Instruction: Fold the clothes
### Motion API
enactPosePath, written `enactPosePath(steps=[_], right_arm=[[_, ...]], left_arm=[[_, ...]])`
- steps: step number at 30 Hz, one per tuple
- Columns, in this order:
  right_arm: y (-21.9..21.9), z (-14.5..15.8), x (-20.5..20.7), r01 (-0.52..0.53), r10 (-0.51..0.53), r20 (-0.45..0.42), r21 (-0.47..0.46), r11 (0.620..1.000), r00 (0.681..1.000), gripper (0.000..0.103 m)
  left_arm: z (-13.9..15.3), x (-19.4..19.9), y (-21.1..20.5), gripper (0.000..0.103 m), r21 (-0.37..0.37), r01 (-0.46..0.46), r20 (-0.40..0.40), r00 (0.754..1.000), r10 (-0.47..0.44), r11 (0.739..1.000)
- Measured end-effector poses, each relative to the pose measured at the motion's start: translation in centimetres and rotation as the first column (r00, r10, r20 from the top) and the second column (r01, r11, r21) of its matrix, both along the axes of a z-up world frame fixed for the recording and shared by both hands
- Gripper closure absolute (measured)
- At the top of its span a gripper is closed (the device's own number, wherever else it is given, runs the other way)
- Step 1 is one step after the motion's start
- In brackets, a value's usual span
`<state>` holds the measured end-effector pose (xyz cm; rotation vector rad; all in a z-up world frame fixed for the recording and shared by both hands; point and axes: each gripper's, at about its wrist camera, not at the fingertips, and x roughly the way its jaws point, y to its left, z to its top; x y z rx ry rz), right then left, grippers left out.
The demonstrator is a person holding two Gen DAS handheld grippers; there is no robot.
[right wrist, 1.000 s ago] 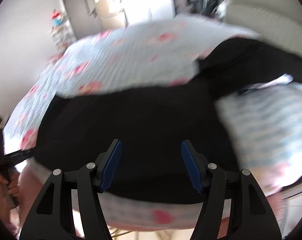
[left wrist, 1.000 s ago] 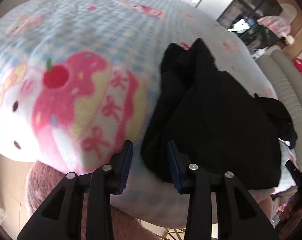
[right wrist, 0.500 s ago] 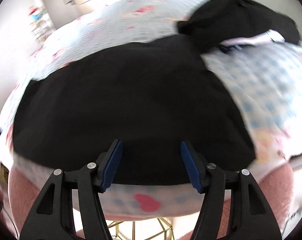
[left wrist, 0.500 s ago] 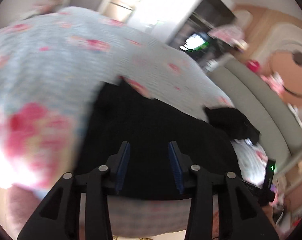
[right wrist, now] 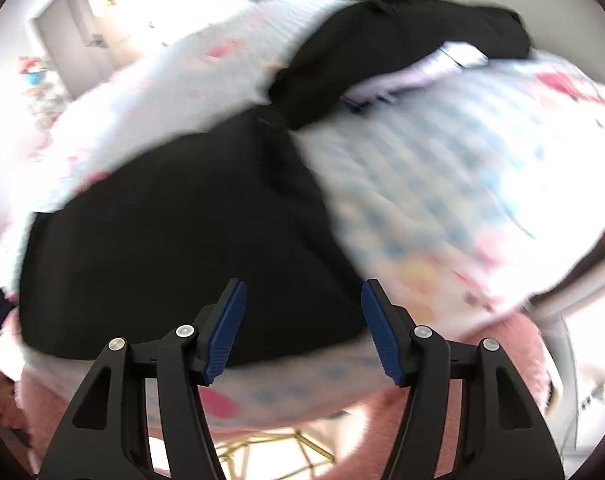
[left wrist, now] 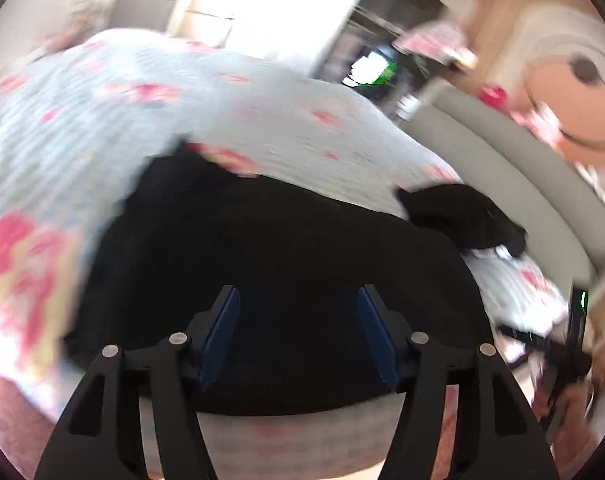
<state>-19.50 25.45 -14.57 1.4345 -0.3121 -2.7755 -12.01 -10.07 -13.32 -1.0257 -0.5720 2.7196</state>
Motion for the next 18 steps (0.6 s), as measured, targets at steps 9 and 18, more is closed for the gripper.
enactPosePath(steps=[9, 18], right_arm=[[-10.5, 2.6, -7.3, -0.343, 0.344, -0.041, 0.034, 0.939, 0.938, 0.038], [-20.2, -2.2, -15.6, -0.432, 0.47, 0.002, 0.4, 0.809, 0.883, 0.028]], left_arm=[[0.2, -8.9, 3.3, 0.04, -0.083, 0.093, 0.116, 0.99, -0.083, 0.992], [-4.8, -19.7, 3.4, 0.015, -0.224, 0.134, 0.224, 0.971, -0.083, 0.965]])
